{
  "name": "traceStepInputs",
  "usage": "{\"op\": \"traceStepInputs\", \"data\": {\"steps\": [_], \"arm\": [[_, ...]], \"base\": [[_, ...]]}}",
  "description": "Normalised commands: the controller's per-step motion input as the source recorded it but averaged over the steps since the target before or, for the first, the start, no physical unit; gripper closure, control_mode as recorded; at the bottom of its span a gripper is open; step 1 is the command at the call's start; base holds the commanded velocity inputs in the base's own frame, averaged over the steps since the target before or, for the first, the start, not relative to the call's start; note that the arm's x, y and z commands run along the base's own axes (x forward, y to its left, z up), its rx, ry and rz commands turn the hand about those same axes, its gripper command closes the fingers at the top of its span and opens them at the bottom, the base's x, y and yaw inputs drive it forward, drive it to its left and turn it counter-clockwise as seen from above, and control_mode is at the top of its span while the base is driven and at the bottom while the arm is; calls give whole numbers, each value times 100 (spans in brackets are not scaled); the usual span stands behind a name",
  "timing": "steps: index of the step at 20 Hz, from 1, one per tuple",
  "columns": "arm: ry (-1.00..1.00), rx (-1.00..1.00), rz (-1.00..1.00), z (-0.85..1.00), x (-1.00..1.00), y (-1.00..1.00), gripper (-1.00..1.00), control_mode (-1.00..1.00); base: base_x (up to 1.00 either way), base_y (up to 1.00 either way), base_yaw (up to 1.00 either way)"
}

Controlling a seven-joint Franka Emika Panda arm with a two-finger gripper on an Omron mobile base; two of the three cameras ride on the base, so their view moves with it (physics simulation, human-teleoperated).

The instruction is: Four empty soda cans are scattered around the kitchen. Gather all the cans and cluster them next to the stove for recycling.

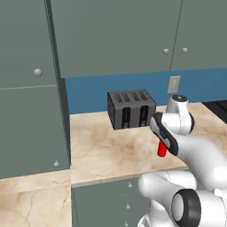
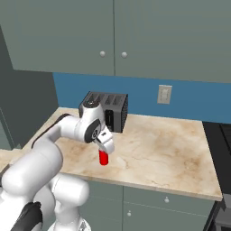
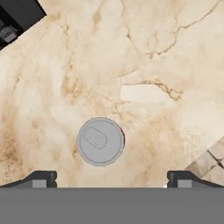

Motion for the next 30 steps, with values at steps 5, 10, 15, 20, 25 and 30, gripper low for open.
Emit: {"op": "traceStepInputs", "data": {"steps": [5, 10, 15, 20, 25, 30], "arm": [[0, 0, 0, -16, 10, -1, -100, -100], [0, 0, 0, -11, 14, -1, -100, -100], [2, 0, 0, -12, 13, -1, -100, -100], [6, 0, 0, -12, 3, -3, -100, -100], [4, 0, 0, -11, 5, -6, -100, -100], [0, 0, 0, -8, 4, -4, -100, -100]], "base": [[0, 0, 0], [0, 0, 0], [0, 0, 0], [0, 0, 0], [0, 0, 0], [0, 0, 0]]}}
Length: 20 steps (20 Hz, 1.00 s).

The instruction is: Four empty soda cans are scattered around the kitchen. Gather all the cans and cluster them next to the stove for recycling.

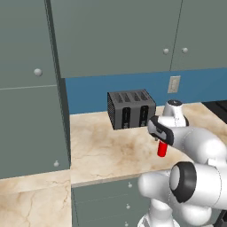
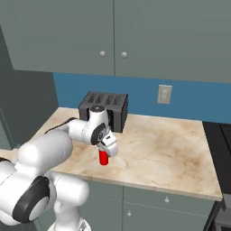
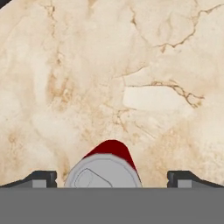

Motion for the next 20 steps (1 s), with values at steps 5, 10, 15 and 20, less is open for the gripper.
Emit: {"op": "traceStepInputs", "data": {"steps": [5, 10, 15, 20], "arm": [[3, 0, -1, -13, 0, 0, -100, -100], [8, 7, -6, -11, 1, 1, 100, -100], [5, 3, -5, -6, 2, 0, 100, -100], [0, 0, -1, 12, -6, -5, 100, -100]], "base": [[0, 0, 0], [0, 0, 0], [0, 0, 0], [0, 0, 0]]}}
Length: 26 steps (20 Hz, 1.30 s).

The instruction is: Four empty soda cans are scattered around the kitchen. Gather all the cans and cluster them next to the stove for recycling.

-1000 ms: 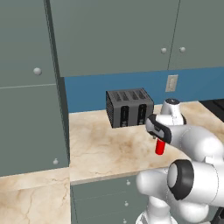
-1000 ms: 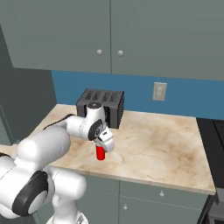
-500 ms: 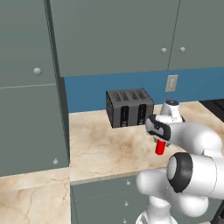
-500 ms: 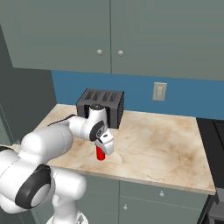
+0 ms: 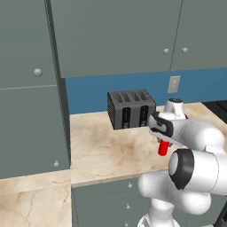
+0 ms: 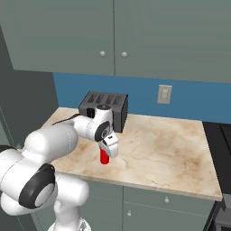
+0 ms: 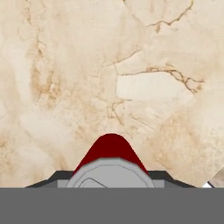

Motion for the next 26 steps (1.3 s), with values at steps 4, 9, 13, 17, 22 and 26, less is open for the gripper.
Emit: {"op": "traceStepInputs", "data": {"steps": [4, 9, 13, 17, 22, 26], "arm": [[-1, 0, 0, 30, -27, -12, 100, -100], [-1, 0, 0, 29, -30, -15, 100, -100], [11, 0, 5, 32, -23, -14, 100, -100], [11, 0, 11, 30, -27, -11, 100, -100], [4, 0, 16, 27, -33, -9, 100, -100], [0, 0, 5, 8, -13, -4, 100, 100]], "base": [[0, 0, 0], [0, 0, 0], [0, 0, 0], [0, 0, 0], [0, 0, 0], [0, 0, 0]]}}
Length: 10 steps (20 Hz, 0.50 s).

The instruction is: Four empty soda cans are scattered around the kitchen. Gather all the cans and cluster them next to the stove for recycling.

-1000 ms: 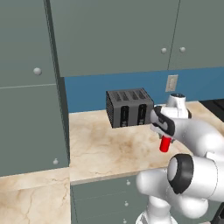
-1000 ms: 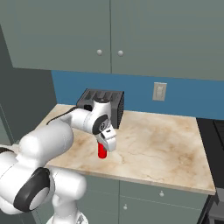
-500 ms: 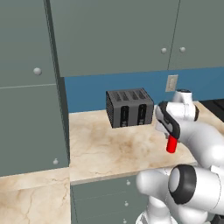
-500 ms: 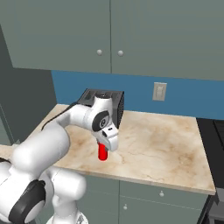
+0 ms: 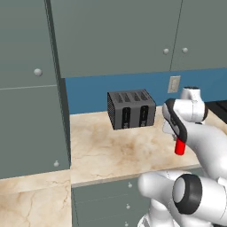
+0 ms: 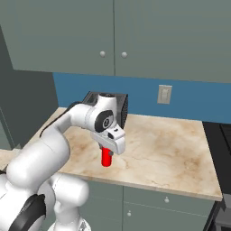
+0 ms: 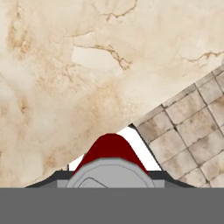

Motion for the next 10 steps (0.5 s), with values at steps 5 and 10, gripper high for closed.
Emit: {"op": "traceStepInputs", "data": {"steps": [5, 10], "arm": [[0, 0, 0, 0, 0, 0, 100, 100], [0, 0, 0, 0, 0, 0, 100, 100]], "base": [[0, 0, 0], [-14, -26, -1]]}}
